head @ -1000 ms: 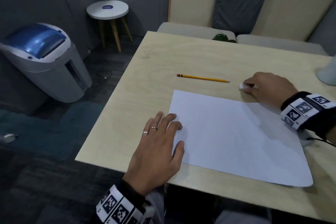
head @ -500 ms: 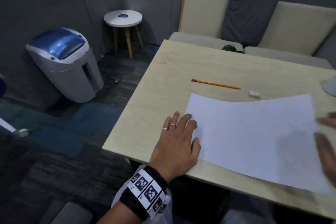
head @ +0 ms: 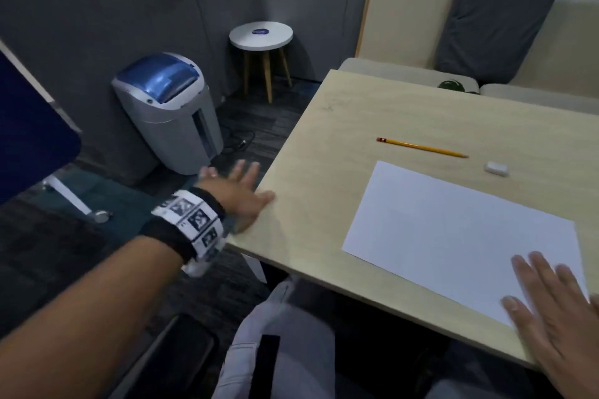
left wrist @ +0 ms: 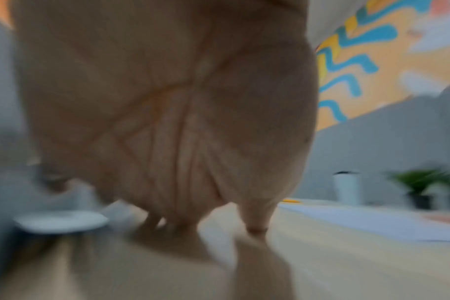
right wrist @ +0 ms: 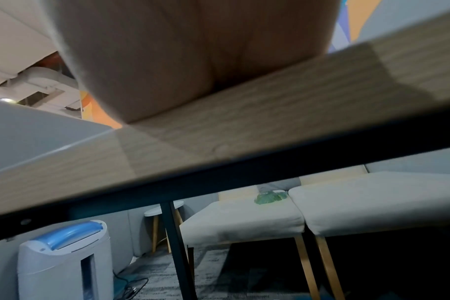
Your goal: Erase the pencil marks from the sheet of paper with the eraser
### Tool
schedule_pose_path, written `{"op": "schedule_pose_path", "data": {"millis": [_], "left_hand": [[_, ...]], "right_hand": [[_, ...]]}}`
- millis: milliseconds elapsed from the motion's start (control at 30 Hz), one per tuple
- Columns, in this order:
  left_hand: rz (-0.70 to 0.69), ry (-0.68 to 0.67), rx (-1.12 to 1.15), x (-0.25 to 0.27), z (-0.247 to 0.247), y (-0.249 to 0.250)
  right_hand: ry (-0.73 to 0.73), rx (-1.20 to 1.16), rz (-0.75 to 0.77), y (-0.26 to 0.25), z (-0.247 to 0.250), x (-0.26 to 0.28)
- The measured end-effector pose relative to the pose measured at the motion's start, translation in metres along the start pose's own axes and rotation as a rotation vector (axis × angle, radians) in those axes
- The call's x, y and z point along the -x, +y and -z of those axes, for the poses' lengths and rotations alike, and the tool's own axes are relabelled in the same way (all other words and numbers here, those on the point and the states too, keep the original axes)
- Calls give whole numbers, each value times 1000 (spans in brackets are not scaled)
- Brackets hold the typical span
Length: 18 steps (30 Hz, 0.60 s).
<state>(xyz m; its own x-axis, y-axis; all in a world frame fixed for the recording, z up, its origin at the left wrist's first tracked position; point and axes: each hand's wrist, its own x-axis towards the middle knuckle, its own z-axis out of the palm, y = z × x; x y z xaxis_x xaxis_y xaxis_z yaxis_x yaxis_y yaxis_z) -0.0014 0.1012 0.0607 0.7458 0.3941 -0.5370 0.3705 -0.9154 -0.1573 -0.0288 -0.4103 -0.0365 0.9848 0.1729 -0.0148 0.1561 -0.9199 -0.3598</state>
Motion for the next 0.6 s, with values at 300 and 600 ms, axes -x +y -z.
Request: {"op": "schedule_pose_path", "data": {"millis": [300, 600], "left_hand": [[-355, 534, 266, 59, -5, 69], [-769, 577, 189, 54, -107, 161]], "right_hand": [[29, 66, 81, -8, 14, 4], [237, 31, -43, 2, 15, 4]]}}
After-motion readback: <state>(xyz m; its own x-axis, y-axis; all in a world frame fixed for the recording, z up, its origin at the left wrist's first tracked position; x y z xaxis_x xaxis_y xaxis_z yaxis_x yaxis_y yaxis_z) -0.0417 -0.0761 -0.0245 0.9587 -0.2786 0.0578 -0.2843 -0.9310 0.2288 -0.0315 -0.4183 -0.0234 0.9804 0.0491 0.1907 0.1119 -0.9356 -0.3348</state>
